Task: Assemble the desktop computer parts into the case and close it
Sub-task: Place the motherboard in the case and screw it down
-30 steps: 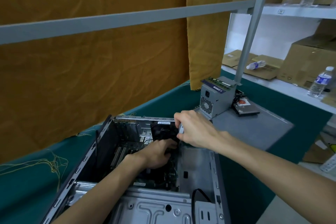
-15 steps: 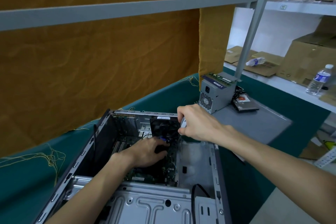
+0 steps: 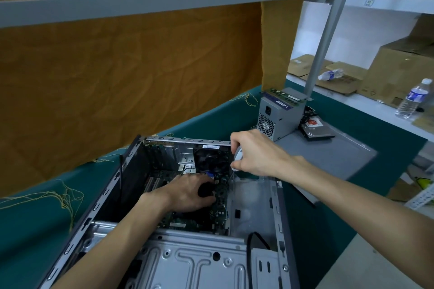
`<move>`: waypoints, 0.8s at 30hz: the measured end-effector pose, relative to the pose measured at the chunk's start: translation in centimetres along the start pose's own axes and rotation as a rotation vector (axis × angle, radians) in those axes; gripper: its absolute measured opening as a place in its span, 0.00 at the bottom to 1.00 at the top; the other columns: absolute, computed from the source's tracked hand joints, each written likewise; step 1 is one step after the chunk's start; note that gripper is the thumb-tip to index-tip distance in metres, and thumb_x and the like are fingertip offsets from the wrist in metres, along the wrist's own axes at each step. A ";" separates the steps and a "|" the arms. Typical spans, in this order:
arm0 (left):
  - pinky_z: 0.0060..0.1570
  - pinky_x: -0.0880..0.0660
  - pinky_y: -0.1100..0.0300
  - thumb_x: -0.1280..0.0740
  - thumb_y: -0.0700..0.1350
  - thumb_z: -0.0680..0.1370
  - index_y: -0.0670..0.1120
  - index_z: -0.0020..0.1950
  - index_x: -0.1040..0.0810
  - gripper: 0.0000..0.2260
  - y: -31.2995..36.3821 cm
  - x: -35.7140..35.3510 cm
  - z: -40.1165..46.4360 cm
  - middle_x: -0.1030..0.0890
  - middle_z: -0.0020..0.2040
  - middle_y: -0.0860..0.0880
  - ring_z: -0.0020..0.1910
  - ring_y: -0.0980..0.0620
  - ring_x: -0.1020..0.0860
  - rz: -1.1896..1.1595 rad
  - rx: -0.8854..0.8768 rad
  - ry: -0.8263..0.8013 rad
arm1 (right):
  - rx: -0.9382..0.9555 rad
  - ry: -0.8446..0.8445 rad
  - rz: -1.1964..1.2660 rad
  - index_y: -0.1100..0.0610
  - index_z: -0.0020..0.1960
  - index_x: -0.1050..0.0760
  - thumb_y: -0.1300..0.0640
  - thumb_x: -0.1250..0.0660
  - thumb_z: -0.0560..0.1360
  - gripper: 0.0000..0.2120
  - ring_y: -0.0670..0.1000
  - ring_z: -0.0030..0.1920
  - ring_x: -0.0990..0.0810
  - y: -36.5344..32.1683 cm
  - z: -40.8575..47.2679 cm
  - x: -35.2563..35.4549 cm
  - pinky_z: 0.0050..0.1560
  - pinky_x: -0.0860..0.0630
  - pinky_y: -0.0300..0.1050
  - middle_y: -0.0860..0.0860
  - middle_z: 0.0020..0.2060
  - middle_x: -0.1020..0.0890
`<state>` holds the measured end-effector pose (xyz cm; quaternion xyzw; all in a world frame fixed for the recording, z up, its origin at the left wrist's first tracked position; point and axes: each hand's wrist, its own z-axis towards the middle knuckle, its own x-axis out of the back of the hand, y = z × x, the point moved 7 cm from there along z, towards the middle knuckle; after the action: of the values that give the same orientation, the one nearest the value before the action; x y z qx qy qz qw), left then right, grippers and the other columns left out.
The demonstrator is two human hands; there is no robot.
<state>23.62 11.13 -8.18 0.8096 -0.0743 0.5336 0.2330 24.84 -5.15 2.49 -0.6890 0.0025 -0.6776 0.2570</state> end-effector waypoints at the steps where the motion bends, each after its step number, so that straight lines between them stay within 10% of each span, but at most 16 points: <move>1: 0.71 0.33 0.47 0.36 0.62 0.80 0.55 0.76 0.32 0.27 0.0 0.0 0.0 0.25 0.73 0.49 0.71 0.47 0.28 -0.001 0.000 -0.003 | 0.003 -0.005 -0.003 0.50 0.45 0.26 0.53 0.21 0.71 0.14 0.54 0.48 0.22 0.0 0.0 0.0 0.46 0.21 0.55 0.50 0.47 0.20; 13: 0.71 0.33 0.47 0.36 0.62 0.80 0.55 0.77 0.32 0.27 0.2 0.0 -0.1 0.26 0.74 0.49 0.71 0.46 0.28 0.012 0.010 -0.023 | 0.059 -0.247 -0.170 0.53 0.59 0.34 0.57 0.29 0.73 0.19 0.52 0.41 0.25 -2.2 1.8 0.3 0.33 0.32 0.48 0.50 0.44 0.27; 19: 0.77 0.42 0.45 0.33 0.70 0.74 0.60 0.81 0.44 0.40 0.1 -0.3 -0.5 0.39 0.81 0.52 0.78 0.46 0.38 0.089 0.018 -0.140 | 0.109 -0.192 -0.556 0.56 0.47 0.27 0.44 0.34 0.79 0.15 0.55 0.36 0.26 -4.5 2.7 0.5 0.34 0.35 0.48 0.50 0.35 0.27; 24: 0.76 0.40 0.46 0.27 0.71 0.68 0.60 0.81 0.44 0.46 0.3 -0.1 -0.5 0.36 0.79 0.53 0.77 0.47 0.36 0.072 0.003 -0.150 | 0.145 -0.248 -0.491 0.60 0.53 0.27 0.52 0.32 0.77 0.12 0.58 0.41 0.22 -5.2 2.7 0.1 0.33 0.34 0.48 0.56 0.48 0.18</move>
<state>23.06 11.12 -8.03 0.8445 -0.1197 0.4796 0.2060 25.56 0.28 4.60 -0.7264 -0.2444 -0.6286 0.1323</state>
